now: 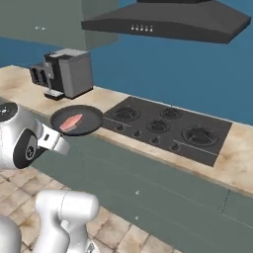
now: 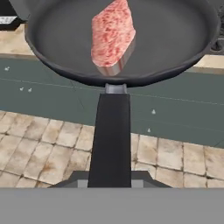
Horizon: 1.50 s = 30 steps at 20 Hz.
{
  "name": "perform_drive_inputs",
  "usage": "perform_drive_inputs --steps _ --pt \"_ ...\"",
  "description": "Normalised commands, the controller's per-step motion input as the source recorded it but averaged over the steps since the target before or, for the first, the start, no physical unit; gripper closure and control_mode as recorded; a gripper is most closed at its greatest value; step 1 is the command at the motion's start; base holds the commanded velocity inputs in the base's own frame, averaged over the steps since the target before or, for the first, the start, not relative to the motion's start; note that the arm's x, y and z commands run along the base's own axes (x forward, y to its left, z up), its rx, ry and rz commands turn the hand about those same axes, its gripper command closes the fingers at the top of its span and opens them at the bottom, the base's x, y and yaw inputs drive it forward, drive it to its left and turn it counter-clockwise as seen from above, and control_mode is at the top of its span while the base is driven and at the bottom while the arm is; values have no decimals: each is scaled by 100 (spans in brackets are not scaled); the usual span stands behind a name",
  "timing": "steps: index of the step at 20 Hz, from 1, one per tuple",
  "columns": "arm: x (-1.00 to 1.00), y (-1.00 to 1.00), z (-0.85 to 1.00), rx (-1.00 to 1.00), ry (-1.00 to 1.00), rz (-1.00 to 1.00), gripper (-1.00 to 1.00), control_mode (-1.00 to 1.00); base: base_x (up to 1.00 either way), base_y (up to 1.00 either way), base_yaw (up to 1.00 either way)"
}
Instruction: Pick up the pan with the steak in it and place it on the dining table. Then place the steak on the plate.
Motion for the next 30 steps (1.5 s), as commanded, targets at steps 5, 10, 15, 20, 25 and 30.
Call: perform_drive_inputs --steps 5,10,15,20,25,30 --pt "0 0 0 0 0 0 100 100 0 0 50" --pt "0 0 0 0 0 0 100 100 0 0 50" --pt "0 0 0 0 0 0 100 100 0 0 50" --pt "0 0 0 0 0 0 100 100 0 0 50" --pt "0 0 0 0 0 0 100 100 0 0 50" --pt "0 0 0 0 0 0 100 100 0 0 50"
